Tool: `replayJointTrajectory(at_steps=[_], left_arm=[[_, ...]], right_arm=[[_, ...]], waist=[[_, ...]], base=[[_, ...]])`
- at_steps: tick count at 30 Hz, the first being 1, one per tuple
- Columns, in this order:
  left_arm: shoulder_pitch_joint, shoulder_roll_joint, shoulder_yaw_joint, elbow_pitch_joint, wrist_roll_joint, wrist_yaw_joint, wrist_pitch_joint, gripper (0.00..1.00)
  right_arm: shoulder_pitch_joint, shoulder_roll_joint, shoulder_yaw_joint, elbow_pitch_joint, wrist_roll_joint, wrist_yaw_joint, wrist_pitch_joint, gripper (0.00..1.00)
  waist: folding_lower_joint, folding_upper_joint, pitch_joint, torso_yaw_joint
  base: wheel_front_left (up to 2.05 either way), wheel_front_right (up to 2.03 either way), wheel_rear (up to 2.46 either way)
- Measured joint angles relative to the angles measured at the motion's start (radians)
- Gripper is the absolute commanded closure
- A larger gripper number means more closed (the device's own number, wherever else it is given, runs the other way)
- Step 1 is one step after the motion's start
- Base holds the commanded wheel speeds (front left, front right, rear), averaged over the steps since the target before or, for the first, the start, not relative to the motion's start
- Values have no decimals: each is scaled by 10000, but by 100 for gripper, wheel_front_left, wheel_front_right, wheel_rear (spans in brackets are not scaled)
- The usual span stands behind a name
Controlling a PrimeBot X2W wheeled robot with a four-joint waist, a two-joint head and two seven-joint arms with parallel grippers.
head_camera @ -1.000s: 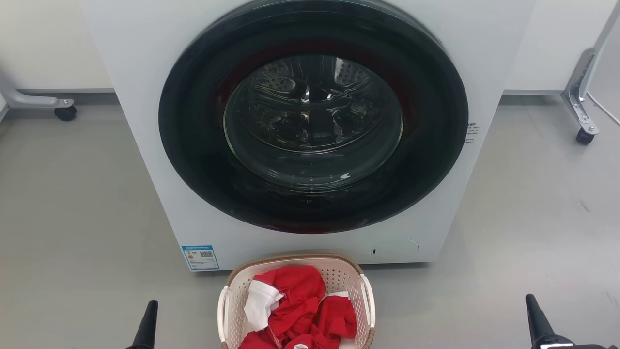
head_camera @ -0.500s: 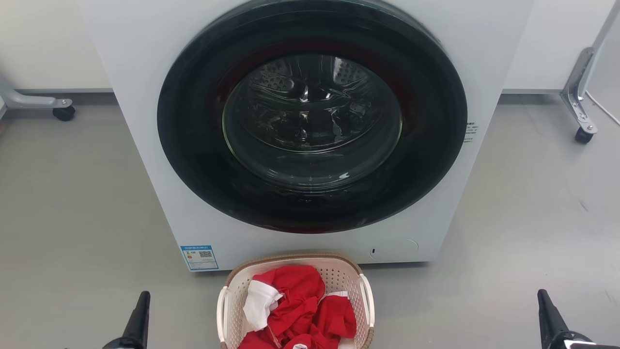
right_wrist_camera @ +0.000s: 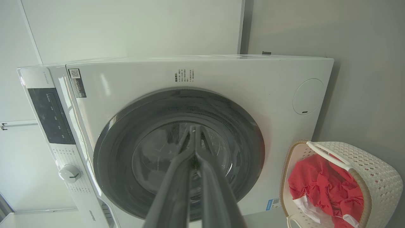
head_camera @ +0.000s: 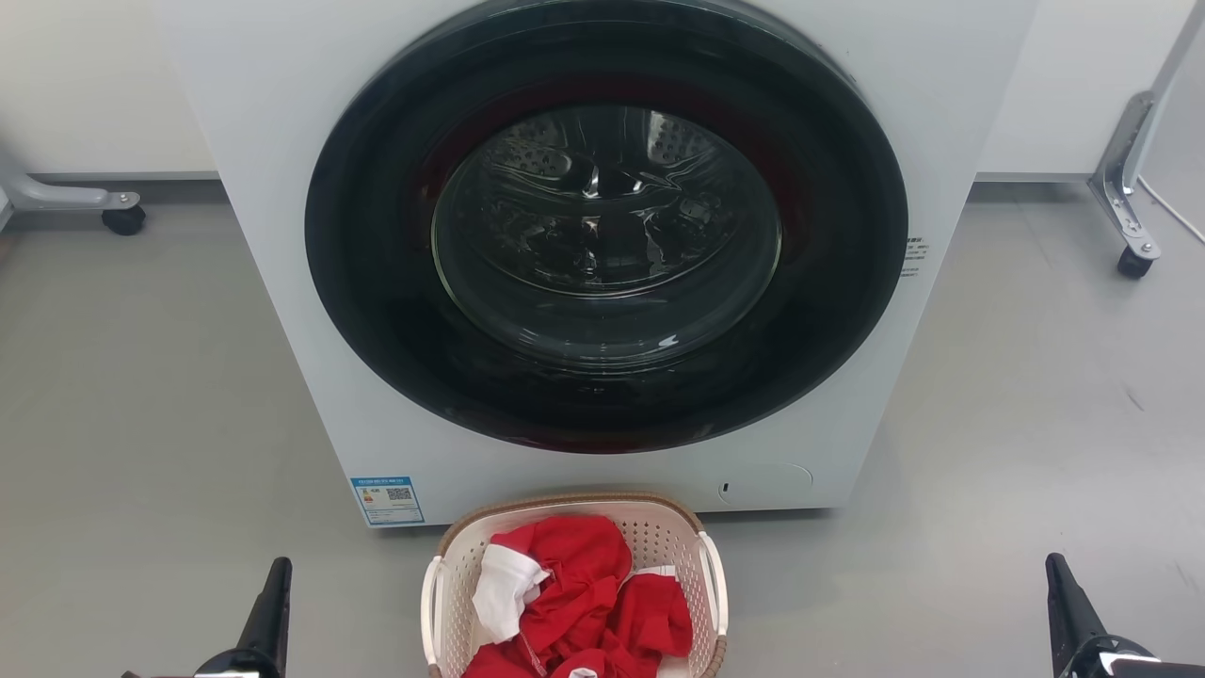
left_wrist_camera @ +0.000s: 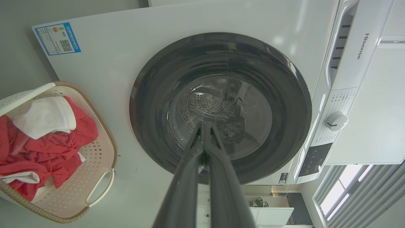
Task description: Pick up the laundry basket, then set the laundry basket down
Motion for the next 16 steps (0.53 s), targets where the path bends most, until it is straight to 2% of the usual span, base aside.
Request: replayJointTrajectory(at_steps=[16], left_arm=[[0, -2, 0, 4, -2, 0, 0, 100]], right_arm=[[0, 0, 0, 2, 0, 2, 0, 100]], waist=[[0, 0, -1, 0]], base=[[0, 0, 0]])
